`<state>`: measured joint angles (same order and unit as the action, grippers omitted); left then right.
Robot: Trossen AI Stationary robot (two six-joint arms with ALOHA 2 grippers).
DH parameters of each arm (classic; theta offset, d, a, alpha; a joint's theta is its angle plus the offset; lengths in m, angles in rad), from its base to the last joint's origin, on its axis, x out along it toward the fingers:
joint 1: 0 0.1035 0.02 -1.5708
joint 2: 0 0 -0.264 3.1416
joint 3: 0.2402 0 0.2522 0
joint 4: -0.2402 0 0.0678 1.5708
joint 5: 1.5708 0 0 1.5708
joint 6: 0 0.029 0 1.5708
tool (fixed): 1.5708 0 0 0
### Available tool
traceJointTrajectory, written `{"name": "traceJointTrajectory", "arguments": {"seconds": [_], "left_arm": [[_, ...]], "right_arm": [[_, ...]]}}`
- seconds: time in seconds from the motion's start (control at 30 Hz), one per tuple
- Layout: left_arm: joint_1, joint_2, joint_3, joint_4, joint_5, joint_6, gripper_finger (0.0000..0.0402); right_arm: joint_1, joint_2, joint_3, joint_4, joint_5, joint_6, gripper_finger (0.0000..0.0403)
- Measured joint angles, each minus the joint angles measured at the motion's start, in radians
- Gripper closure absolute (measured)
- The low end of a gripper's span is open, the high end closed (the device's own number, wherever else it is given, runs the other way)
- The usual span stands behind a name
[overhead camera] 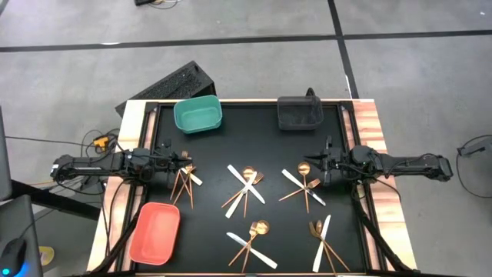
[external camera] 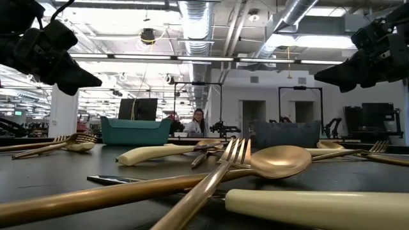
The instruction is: Sort silverware by color (type)
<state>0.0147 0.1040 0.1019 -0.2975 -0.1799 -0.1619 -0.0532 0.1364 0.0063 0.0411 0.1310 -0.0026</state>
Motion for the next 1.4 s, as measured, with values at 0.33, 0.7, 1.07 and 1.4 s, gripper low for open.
{"name": "traceJointTrajectory", "arguments": {"seconds": [0.33, 0.7, 1.07, 1.4], "left_arm": [[0.0, 0.0, -0.006, 0.107, -0.048, 0.117, 0.0401], [0.0, 0.054, -0.089, 0.331, 0.019, 0.104, 0.0401], [0.0, 0.242, -0.093, 0.349, 0.003, -0.02, 0.0401], [-0.003, 0.331, -0.053, 0.329, -0.154, -0.139, 0.0401]], "right_arm": [[-0.009, 0.014, 0.0, 0.096, 0.002, 0.092, 0.0333], [-0.024, 0.134, 0.0, 0.345, 0.079, 0.215, 0.0333], [-0.064, 0.173, 0.043, 0.373, 0.104, 0.135, 0.0333], [-0.149, 0.331, 0.044, 0.439, 0.101, 0.223, 0.03]]}}
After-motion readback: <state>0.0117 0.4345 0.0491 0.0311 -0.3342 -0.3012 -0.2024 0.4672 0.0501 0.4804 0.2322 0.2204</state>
